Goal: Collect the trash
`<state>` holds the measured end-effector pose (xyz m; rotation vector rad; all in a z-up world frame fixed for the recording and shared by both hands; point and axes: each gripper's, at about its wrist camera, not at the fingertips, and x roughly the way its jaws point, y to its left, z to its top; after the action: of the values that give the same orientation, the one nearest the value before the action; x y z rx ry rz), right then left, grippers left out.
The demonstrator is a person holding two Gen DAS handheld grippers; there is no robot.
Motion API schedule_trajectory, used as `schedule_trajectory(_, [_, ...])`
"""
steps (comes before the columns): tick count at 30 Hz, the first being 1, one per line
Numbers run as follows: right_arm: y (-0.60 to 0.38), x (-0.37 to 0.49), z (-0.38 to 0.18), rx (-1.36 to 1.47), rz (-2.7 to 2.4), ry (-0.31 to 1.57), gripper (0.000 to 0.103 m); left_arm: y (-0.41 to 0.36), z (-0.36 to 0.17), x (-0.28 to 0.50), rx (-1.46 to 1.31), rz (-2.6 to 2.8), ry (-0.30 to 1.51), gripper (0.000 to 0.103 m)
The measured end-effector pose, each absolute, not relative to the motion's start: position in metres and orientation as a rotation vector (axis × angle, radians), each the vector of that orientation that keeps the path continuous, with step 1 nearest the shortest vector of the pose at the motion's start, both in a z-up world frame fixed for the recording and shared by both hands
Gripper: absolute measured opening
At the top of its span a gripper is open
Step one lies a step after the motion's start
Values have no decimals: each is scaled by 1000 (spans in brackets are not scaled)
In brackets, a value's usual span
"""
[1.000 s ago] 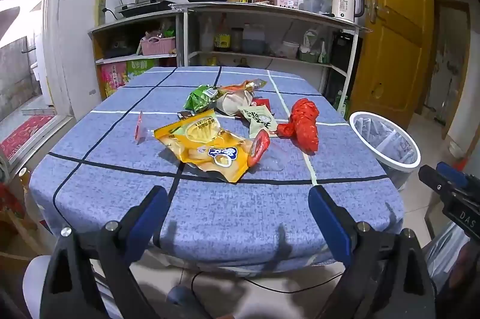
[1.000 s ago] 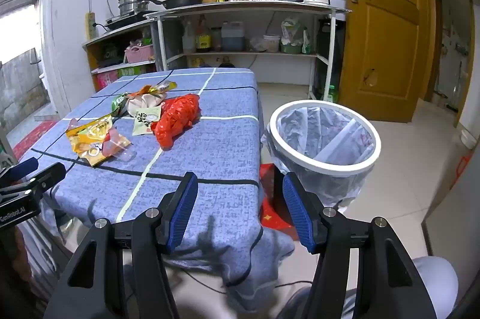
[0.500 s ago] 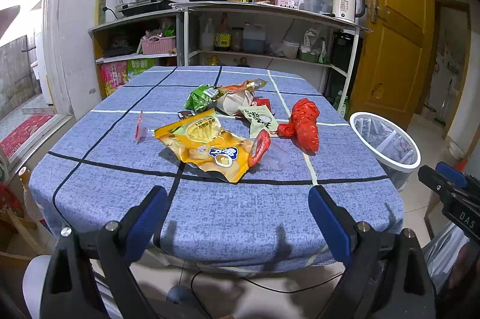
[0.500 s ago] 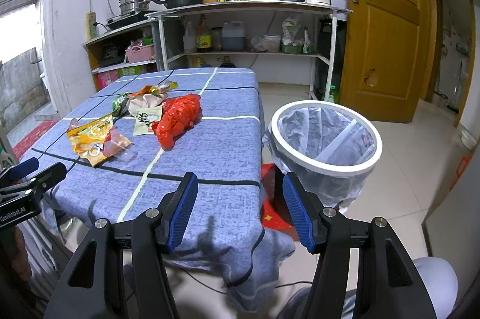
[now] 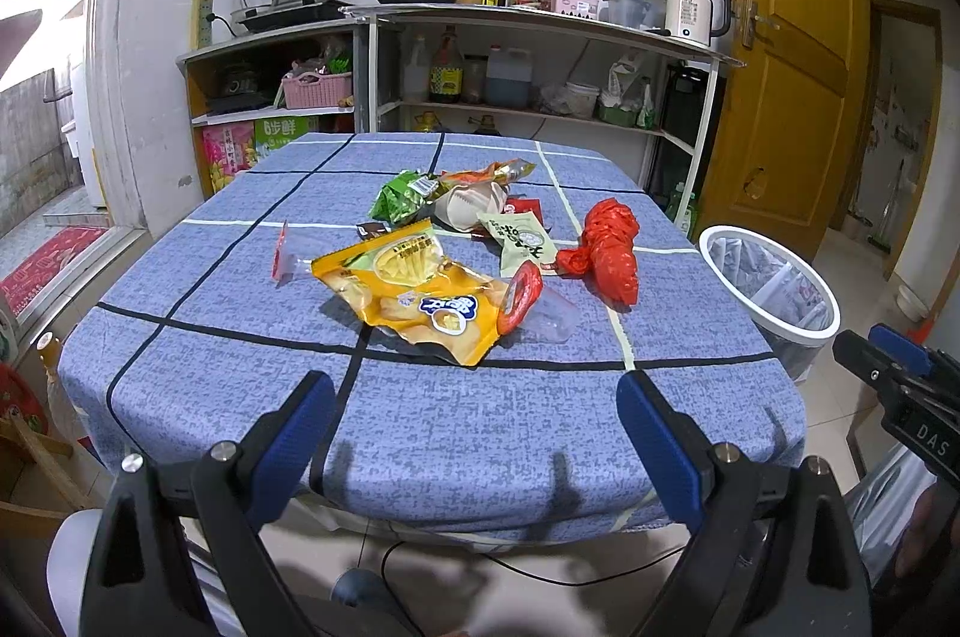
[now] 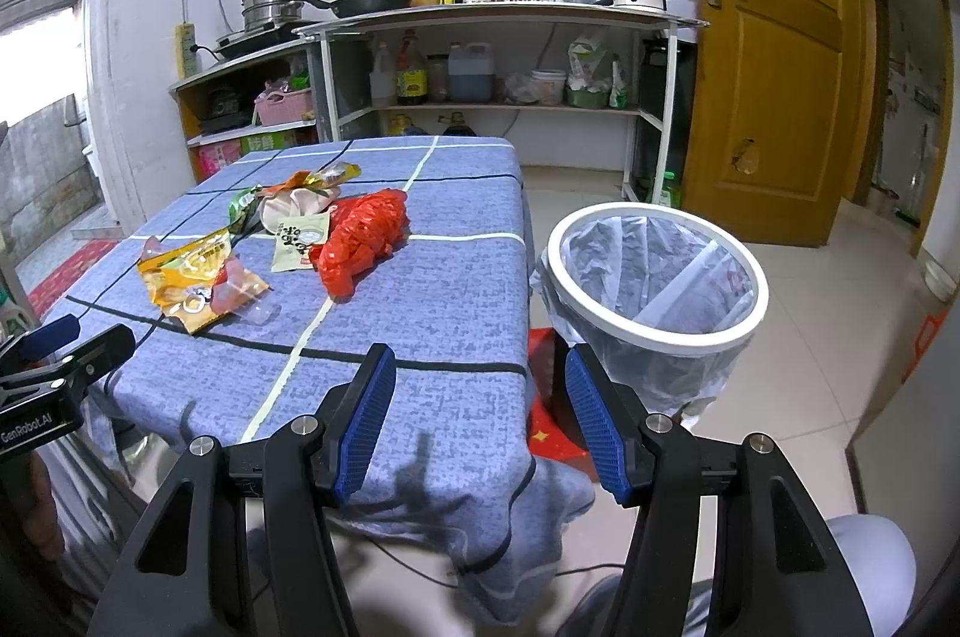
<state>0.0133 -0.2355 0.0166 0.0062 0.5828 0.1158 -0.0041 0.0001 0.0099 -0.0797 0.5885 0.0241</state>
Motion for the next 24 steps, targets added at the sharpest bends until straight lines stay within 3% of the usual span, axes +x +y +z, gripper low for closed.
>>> schedule_trajectory(24, [-231, 13, 17, 2, 117, 580, 60, 3, 10, -5, -84, 23, 590, 96])
